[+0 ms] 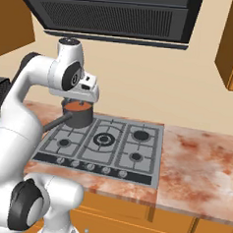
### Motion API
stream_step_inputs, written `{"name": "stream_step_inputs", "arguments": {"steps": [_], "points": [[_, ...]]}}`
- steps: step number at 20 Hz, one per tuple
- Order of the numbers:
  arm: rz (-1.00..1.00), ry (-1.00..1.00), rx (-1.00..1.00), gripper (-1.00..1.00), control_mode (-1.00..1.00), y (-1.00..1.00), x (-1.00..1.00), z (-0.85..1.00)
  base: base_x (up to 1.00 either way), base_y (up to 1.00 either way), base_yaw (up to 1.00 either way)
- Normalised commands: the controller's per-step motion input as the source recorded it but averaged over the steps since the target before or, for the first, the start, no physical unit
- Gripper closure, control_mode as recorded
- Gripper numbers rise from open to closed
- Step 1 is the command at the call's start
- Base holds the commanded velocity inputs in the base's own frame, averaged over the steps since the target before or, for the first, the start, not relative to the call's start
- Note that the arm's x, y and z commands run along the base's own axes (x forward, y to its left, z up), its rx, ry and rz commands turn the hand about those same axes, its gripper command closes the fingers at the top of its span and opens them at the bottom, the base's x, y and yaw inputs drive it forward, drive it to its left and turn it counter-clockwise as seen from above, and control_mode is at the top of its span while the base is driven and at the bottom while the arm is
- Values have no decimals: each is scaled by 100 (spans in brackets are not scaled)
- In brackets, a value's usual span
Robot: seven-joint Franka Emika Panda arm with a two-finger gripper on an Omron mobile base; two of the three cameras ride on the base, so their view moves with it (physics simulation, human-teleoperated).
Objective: Wait until the marinara sauce is simmered to a deep red color and then turn off the stove.
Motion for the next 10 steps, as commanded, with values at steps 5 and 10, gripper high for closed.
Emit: {"name": "stream_step_inputs", "arguments": {"steps": [5, 10], "points": [[6, -9, -2, -100, -100, 26, -45, 0, 0, 0, 0], [0, 0, 0, -100, -100, 0, 0, 0, 0, 0, 0]]}}
